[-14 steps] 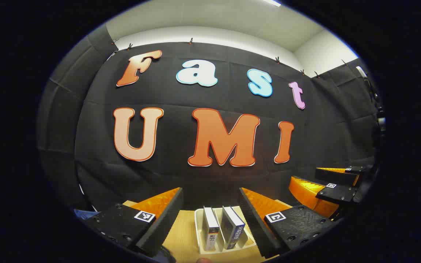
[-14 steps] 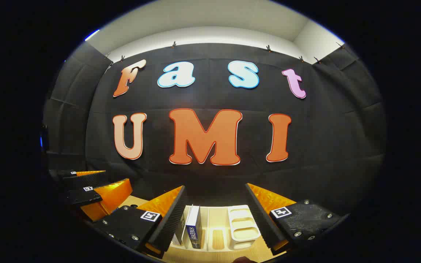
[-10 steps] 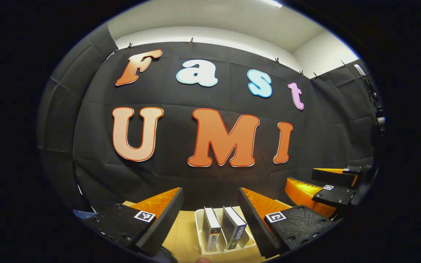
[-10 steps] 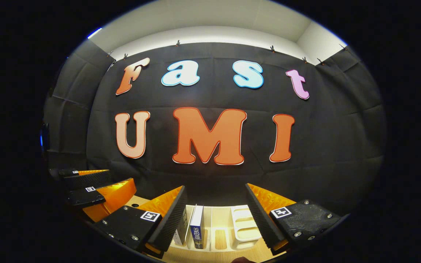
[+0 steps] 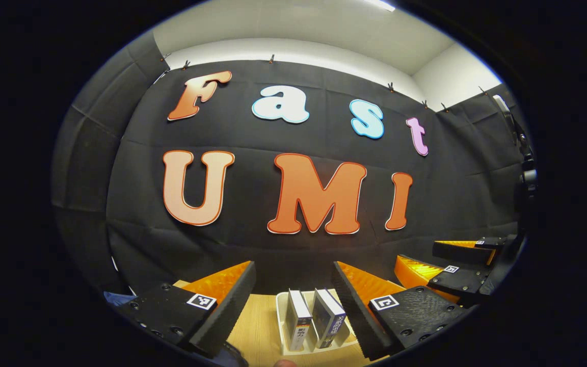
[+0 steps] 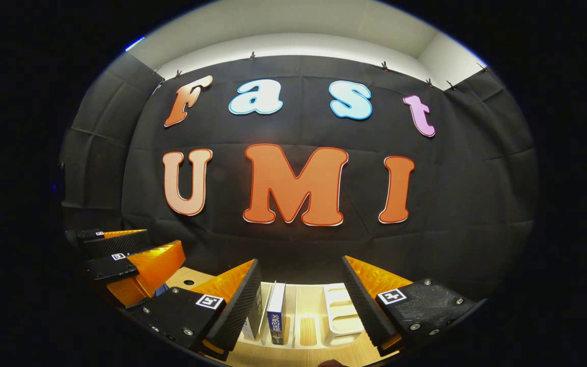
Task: Open the schoolbag, grab two books from the bookshelf and put them into the schoolbag.
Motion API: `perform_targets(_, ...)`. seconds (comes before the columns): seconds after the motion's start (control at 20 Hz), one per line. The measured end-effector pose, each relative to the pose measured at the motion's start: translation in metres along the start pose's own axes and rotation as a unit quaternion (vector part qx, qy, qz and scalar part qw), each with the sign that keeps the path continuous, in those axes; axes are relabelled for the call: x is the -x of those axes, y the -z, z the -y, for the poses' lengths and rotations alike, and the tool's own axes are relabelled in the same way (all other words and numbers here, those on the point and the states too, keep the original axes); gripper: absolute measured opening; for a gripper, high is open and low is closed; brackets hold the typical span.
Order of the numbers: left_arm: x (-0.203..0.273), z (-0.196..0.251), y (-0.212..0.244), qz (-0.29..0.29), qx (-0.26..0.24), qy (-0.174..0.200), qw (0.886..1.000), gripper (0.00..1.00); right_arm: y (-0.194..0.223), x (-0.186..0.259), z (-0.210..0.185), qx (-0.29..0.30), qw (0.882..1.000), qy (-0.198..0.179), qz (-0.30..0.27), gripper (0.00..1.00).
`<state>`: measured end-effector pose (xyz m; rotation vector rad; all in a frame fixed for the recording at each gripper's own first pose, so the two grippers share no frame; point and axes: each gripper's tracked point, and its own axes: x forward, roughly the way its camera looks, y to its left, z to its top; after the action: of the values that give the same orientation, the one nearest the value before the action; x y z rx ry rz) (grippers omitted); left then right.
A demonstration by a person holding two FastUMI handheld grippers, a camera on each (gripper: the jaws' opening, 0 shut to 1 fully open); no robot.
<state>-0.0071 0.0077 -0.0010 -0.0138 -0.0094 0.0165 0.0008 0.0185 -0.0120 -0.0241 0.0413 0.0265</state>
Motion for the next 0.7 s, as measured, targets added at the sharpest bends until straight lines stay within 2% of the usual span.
perform_targets(0.45,0.001,-0.004,0.006,-0.004,-0.004,-0.014,1.000,0.94,0.009,0.003,0.007,0.001,1.000,0.004,-0.010,0.94)
perform_targets(0.7,0.002,-0.001,0.011,-0.011,-0.008,-0.009,1.000,0.94,0.017,0.002,0.009,0.000,1.000,0.006,-0.020,0.94)
